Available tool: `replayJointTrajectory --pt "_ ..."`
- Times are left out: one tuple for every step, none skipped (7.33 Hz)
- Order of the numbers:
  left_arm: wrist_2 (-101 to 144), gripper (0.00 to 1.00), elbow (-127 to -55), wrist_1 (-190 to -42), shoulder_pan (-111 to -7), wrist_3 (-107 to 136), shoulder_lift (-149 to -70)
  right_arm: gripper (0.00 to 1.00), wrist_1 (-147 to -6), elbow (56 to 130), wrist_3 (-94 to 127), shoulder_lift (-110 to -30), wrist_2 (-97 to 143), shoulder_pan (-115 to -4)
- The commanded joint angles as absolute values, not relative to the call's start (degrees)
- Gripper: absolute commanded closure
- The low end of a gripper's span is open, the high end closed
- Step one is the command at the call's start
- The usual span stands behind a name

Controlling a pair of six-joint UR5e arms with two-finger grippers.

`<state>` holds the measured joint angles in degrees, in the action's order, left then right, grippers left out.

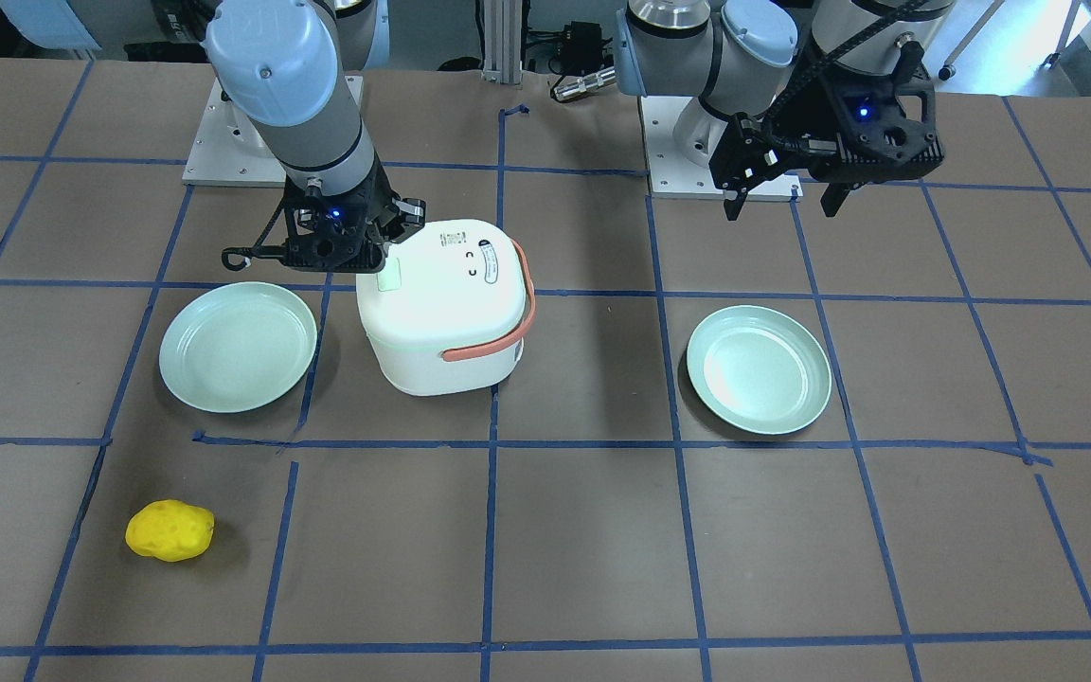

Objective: Press rice cooker button
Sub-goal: 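Press the green button on the rice cooker with the right gripper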

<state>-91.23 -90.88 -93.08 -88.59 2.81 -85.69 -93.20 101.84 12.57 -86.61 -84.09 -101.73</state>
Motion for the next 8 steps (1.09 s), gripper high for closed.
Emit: replayJointTrajectory --pt "-91.2 0.00 -90.9 -93.1 -88.6 2.9 -85.7 1.00 -94.7 102.4 12.6 -86.3 -84.0 -101.9" --pt "-91.2 0.00 -90.9 -93.1 -88.6 2.8 -85.7 1.00 -94.7 102.4 12.9 -86.0 -83.8 -101.9" --pt "-91.2 0.00 -90.9 -93.1 -88.6 2.8 -85.7 1.00 -94.7 102.5 13.0 -85.7 -83.8 -101.9" --pt "-91.2 0.00 -90.9 -93.1 -88.6 2.9 -85.7 1.00 -94.7 102.4 13.1 -85.5 -83.8 -101.9" --pt "-91.2 0.00 -90.9 -93.1 -88.6 2.8 -85.7 1.00 -94.7 102.4 13.1 -85.4 -83.9 -101.9" --pt "-91.2 0.00 -90.9 -93.1 -88.6 2.8 -85.7 1.00 -94.7 102.5 13.1 -85.4 -83.8 -101.9" --pt "-91.2 0.00 -90.9 -93.1 -88.6 2.8 -85.7 1.00 -94.7 102.5 13.2 -85.4 -83.8 -101.9" --pt "-91.2 0.00 -90.9 -93.1 -88.6 2.9 -85.7 0.98 -94.7 101.9 13.1 -85.5 -84.1 -101.9"
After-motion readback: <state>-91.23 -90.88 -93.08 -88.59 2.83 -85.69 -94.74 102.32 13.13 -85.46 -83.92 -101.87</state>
